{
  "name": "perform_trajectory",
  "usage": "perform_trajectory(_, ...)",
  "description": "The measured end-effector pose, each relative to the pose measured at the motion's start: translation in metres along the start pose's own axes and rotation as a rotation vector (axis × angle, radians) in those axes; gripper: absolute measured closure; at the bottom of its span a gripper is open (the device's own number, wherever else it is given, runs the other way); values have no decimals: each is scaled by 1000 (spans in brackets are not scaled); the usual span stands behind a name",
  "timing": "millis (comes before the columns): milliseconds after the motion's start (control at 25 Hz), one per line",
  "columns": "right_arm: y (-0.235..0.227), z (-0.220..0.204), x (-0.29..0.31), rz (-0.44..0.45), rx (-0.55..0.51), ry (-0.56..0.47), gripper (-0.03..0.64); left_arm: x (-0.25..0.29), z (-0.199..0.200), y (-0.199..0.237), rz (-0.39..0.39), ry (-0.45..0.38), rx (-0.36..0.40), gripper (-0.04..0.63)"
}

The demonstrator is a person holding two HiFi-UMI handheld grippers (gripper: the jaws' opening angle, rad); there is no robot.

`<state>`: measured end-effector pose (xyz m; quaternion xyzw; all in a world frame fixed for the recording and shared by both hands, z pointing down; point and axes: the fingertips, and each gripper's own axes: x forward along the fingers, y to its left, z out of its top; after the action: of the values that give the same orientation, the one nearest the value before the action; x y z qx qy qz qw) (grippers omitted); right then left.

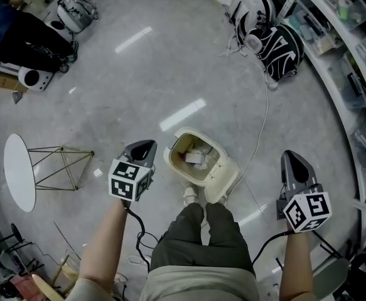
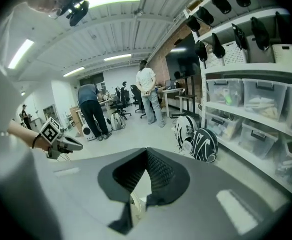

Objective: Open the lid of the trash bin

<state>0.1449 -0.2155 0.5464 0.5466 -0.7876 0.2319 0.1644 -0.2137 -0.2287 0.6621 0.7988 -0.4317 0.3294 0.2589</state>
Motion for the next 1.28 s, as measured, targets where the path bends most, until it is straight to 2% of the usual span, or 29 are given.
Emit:
perform_trajectory(280, 47, 92, -51, 61, -65, -98, 614, -101, 68, -35, 17, -149, -46, 594)
perform_trajectory(520, 94, 154, -103, 106, -167, -177, 614, -180, 122, -61, 51, -274, 14, 594)
perform_trajectory(800, 136, 204, -153, 160, -194, -266, 614, -267, 183, -91, 84, -444, 141, 594)
perform_trajectory(1080, 166, 246, -189, 186, -241, -348, 614, -339, 224, -106, 91, -570, 118, 594)
perform_trajectory(1280, 183, 260, -208, 225, -272, -380, 614, -373, 232, -111, 149, -620, 142, 594)
